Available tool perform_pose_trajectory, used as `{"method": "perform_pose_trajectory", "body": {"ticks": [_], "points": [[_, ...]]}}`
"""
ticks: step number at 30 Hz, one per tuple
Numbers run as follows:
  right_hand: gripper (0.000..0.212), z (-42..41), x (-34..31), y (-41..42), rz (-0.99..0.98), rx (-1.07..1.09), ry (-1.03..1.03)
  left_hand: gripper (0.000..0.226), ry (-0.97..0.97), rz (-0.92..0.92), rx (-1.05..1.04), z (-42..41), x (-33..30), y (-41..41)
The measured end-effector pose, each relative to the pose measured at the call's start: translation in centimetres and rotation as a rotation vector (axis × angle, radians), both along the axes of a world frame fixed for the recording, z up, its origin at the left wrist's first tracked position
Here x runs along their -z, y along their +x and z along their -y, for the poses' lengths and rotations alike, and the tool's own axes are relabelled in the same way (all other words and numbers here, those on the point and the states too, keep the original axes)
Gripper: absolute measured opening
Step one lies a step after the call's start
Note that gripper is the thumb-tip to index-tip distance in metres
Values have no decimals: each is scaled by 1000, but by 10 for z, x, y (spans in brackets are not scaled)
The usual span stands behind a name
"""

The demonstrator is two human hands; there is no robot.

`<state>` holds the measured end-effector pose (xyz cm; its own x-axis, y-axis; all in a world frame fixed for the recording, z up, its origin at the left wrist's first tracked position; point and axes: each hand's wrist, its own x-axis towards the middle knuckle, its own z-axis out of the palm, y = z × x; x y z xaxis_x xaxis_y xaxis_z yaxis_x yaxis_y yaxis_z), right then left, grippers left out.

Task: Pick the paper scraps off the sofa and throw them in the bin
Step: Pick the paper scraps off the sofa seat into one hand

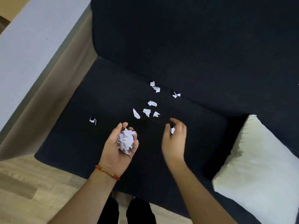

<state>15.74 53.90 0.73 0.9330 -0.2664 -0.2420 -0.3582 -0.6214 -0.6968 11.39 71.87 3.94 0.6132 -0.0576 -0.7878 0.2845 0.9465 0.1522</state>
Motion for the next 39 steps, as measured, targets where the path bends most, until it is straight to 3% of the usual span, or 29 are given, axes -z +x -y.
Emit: {"method": "perform_pose_trajectory", "body": {"ticks": [3,5,9,16,20,30,39], "points": [[45,32,28,23,-312,102,-65,23,3,17,-14,-8,-1,-6],[50,43,36,33,-400,88,-93,21,-6,25,-13,-14,-3,-9],[46,44,44,52,-396,81,-106,20,8,30,-10,-24,-5,-12],[12,41,50,65,-428,56,-97,26,12,19,-38,-38,-10,-4],[6,32,41,72,-385,54,-37,25,26,26,-40,-49,-16,6],[10,-2,31,101,-229,-38,71,30,37,14,-65,-60,-16,9],[12,-19,50,97,-271,-127,-46,30,31,-6,-83,-67,-14,4]]}}
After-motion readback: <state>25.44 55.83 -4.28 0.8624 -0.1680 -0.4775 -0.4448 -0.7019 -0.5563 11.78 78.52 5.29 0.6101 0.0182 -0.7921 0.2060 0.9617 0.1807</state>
